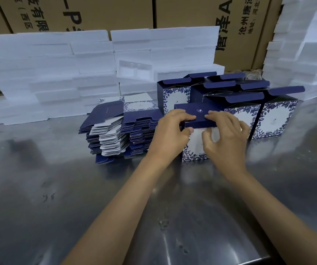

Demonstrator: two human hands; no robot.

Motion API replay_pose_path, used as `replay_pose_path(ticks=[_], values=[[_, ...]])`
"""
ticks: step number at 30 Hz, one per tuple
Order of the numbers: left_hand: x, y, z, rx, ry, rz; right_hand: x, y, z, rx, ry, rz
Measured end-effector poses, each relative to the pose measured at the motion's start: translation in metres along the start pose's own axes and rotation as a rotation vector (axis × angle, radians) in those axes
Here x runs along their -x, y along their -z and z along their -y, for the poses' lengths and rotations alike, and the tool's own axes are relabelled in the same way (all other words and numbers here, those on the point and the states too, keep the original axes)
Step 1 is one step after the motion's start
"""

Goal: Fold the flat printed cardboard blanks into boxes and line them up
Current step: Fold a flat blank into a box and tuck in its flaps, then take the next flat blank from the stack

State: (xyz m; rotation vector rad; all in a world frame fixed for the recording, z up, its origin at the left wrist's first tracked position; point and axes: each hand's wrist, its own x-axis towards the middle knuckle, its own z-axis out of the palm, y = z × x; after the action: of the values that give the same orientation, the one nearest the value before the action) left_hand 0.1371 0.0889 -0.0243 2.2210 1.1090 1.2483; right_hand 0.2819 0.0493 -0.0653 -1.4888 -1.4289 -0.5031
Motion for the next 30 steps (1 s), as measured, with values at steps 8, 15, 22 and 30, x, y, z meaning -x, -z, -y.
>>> replay_pose_path(ticks=[8, 15, 22, 30], values=[[-0.045, 0.002, 0.019, -0.306, -0.02, -0.03, -0.036, -0.027, 0.007, 0.229, 0.056, 0.305], [-0.096, -0.007, 0.048, -0.295, 0.118, 0.06, -0.063, -0.07, -0.003, 0.268, 0.005, 0.449], [-0.122, -0.015, 0.066, -0.271, 0.161, 0.063, -0.079, -0.097, -0.011, 0.26, -0.036, 0.447], [-0.13, -0.013, 0.071, -0.351, 0.184, 0.159, -0.085, -0.108, -0.013, 0.246, -0.065, 0.492]])
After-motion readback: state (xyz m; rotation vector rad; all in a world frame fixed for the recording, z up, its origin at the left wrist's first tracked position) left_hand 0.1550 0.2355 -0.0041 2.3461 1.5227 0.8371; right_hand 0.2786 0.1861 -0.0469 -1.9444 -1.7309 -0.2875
